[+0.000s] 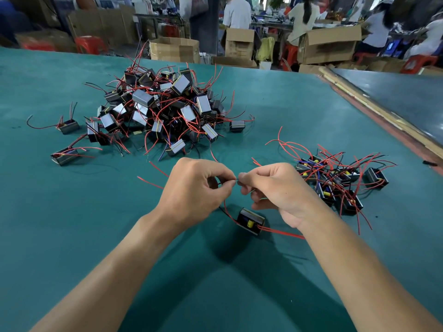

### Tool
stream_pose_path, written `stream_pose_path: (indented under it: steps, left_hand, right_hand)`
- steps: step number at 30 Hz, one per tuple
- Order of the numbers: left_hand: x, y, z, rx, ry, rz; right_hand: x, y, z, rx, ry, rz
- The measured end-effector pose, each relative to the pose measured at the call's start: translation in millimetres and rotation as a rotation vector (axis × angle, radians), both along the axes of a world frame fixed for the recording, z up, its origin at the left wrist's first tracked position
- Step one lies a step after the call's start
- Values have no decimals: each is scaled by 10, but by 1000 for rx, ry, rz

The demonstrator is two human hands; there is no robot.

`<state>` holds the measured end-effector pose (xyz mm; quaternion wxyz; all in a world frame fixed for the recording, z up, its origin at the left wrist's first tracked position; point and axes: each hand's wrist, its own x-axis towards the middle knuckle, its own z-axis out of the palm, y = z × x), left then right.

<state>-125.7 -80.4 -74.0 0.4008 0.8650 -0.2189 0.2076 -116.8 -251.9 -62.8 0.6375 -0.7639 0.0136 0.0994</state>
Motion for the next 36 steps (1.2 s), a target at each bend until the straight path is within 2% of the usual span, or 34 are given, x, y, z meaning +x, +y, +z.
stream_pose_path:
  steps: [3, 8, 11, 14, 17, 24, 29, 31, 33, 36]
  left_hand:
    - [11, -3, -16, -78, 136, -26]
    - [42, 11, 23, -267, 442, -152]
    - [41, 30, 53, -335, 526, -191]
    - [43, 55, 63, -369, 582, -227]
    - [45, 47, 48, -352, 545, -178]
    - [9, -6, -4, -101, 191, -48]
    - [-14, 3, 1, -64, 141, -28]
    - [-13, 2, 15, -90, 212, -54]
    - [3, 22, 49, -150, 368, -115]
    - [30, 72, 110, -276, 611, -211]
  right_hand:
    - [-9, -22, 13, 69, 24, 38]
    - [-13, -29, 1, 37, -128, 52]
    - [0, -43, -11, 31, -183, 75]
    - [4, -33, -36, -73, -340, 87]
    - [12, -32, -62, -148, -413, 72]
    - [37, -53, -83, -115, -233, 71]
    - [26, -61, -67, -81, -224, 107]
    - [22, -62, -50, -71, -239, 116]
    - [8, -64, -32, -109, -317, 132]
    - [-36, -41, -41, -356, -665, 157]
